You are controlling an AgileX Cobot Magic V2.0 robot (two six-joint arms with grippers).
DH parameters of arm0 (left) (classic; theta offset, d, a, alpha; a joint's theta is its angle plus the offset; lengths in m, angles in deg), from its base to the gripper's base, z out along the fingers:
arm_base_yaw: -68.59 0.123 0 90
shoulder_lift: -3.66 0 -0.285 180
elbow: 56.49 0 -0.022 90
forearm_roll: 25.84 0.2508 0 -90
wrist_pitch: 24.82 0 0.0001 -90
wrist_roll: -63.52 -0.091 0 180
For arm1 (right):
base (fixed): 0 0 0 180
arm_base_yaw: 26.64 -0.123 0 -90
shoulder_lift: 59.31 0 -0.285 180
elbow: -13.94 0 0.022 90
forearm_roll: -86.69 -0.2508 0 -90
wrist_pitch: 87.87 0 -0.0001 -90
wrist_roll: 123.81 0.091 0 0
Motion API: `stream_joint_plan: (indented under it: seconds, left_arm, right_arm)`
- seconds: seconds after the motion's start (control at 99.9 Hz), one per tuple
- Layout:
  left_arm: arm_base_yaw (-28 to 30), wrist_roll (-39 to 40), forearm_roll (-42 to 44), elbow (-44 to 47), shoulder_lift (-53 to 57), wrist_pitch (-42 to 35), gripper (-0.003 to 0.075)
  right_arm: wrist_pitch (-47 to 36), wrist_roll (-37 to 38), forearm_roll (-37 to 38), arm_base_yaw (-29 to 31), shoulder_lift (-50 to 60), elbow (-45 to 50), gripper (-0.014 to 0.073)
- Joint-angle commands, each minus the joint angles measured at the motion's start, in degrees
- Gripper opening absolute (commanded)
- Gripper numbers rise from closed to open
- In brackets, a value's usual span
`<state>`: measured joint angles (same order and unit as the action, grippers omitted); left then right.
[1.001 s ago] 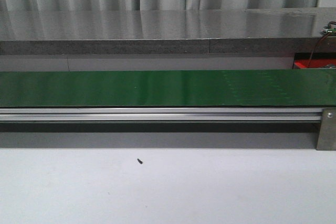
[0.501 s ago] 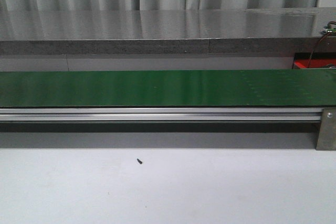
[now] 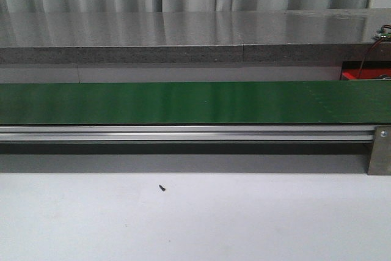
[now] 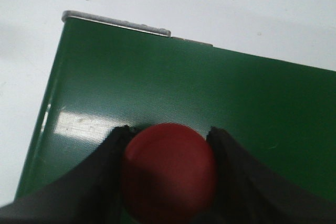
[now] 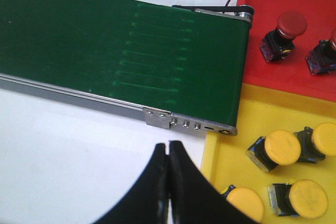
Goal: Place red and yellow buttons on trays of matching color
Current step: 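Grasp the red button with the left gripper and set it on belt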
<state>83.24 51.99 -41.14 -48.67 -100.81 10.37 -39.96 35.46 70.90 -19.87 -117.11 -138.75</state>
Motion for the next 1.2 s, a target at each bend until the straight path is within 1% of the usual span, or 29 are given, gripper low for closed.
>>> stream_joint_plan:
  seconds: [0.0, 0.07, 0.1, 0.14, 0.19, 0.23, 0.26, 0.29, 0.31, 0.34, 0.36, 0.41, 0.551, 0.691, 0.791, 1.011, 1.191]
  left_arm:
    - [-0.34, 0.04, -1.42, -0.91, 2.48, -3.31, 0.0055]
    - [-0.34, 0.04, -1.55, -0.91, 2.33, -3.21, 0.0070]
    - [-0.34, 0.04, -1.55, -0.91, 2.33, -3.21, 0.0089]
    - [-0.34, 0.04, -1.55, -0.91, 2.33, -3.21, 0.0135]
    - [-0.34, 0.04, -1.58, -0.91, 2.33, -3.21, 0.0215]
    - [-0.34, 0.04, -2.01, -0.91, 2.33, -3.21, 0.0317]
    - [-0.34, 0.04, -2.27, -0.91, 2.33, -3.21, 0.0365]
    - [-0.34, 0.04, -2.54, -0.91, 2.33, -3.10, 0.0443]
    - [-0.34, 0.04, -2.80, -0.91, 2.46, -3.12, 0.0473]
    - [-0.34, 0.04, -3.34, -0.91, 2.56, -3.12, 0.0536]
    - [-0.34, 0.04, -3.60, -0.91, 2.71, -2.99, 0.0566]
    - [-0.43, 0.04, -3.93, -1.05, 3.17, -2.86, 0.0608]
    - [-0.43, 0.04, -4.46, -1.15, 6.47, -3.95, 0.0608]
    - [-0.05, 0.04, -3.94, -1.91, 10.09, -7.73, 0.0608]
    - [1.26, 0.04, -2.56, -3.94, 10.48, -10.32, 0.0608]
    - [7.97, 0.04, -2.43, -8.62, 7.24, -11.45, 0.0608]
    - [13.44, 0.04, -2.43, -13.73, 1.44, -11.94, 0.0608]
  right_arm:
    - [-2.69, -0.44, -0.59, -0.11, 0.56, -1.43, -0.0068]
    - [-2.69, -0.44, -0.59, -0.11, 0.56, -1.43, -0.0068]
    - [-2.69, -0.44, -0.59, -0.11, 0.56, -1.43, -0.0068]
    - [-2.69, -0.44, -0.59, -0.11, 0.56, -1.43, -0.0068]
    - [-2.69, -0.44, -0.59, -0.11, 0.56, -1.43, -0.0068]
    - [-2.69, -0.44, -0.59, -0.11, 0.56, -1.43, -0.0068]
    - [-2.69, -0.44, -0.59, -0.11, 0.56, -1.43, -0.0068]
    - [-2.69, -0.44, -0.59, -0.11, 0.56, -1.43, -0.0068]
    - [-2.69, -0.44, -0.59, -0.11, 0.56, -1.43, -0.0068]
    - [-2.69, -0.44, -0.59, -0.11, 0.56, -1.43, -0.0068]
    - [-2.69, -0.44, -0.59, -0.11, 0.56, -1.43, -0.0068]
    - [-2.69, -0.44, -0.59, -0.11, 0.56, -1.43, -0.0068]
    - [-2.69, -0.44, -0.59, -0.11, 0.56, -1.43, -0.0068]
    - [-2.69, -0.44, -0.59, -0.11, 0.56, -1.43, -0.0068]
    - [-2.69, -0.44, -0.59, -0.11, 0.56, -1.43, -0.0068]
    - [-2.69, -0.44, -0.59, -0.11, 0.56, -1.43, -0.0068]
    - [-2.69, -0.44, -0.59, -0.11, 0.56, -1.43, -0.0068]
